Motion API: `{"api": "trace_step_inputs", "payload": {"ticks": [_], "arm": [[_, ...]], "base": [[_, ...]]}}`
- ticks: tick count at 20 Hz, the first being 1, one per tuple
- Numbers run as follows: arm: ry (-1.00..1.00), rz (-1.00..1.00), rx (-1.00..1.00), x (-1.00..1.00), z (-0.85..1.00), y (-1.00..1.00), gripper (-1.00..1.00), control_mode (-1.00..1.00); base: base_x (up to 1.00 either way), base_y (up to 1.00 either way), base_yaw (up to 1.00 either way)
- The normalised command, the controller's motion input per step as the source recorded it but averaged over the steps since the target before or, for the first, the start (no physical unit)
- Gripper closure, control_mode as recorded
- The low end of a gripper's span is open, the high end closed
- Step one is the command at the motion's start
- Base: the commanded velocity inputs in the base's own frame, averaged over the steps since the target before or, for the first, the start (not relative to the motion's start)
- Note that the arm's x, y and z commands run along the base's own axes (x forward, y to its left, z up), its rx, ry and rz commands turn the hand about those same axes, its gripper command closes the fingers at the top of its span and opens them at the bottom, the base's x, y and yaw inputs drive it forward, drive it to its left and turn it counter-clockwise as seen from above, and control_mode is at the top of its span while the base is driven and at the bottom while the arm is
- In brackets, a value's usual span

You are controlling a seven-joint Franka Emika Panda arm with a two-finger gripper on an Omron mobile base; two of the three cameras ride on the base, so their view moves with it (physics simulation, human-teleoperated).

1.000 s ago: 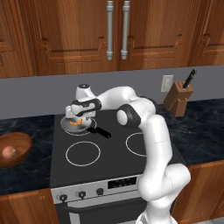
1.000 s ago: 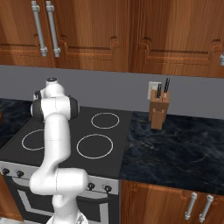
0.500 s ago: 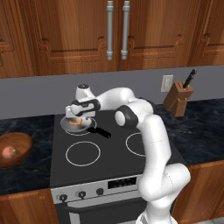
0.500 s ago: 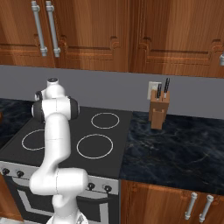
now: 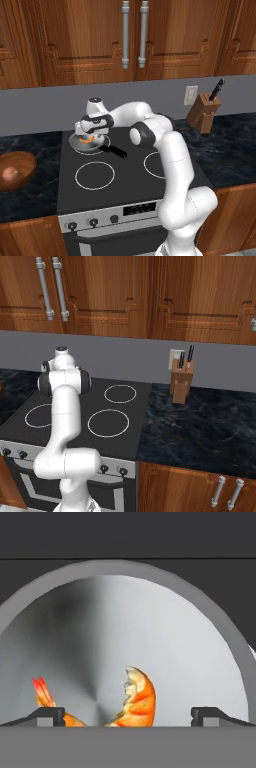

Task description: Place the shrimp on the plate and place the onion on the same plate.

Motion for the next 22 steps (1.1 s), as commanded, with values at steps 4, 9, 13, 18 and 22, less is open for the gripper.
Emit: {"api": "trace_step_inputs", "payload": {"ticks": [4,9,13,18,22], "arm": [[0.0,0.0,0.0,0.12,-0.09,0.0,-1.0,-1.0],[0.0,0.0,0.0,0.11,-0.09,0.0,-1.0,-1.0],[0.0,0.0,0.0,0.12,-0.06,0.0,-1.0,-1.0],[0.0,0.0,0.0,0.01,-0.08,0.0,-1.0,-1.0],[0.01,0.0,0.0,0.0,-0.12,0.0,-1.0,-1.0]], "base": [[0.0,0.0,0.0],[0.0,0.0,0.0],[0.0,0.0,0.0],[0.0,0.0,0.0],[0.0,0.0,0.0]]}}
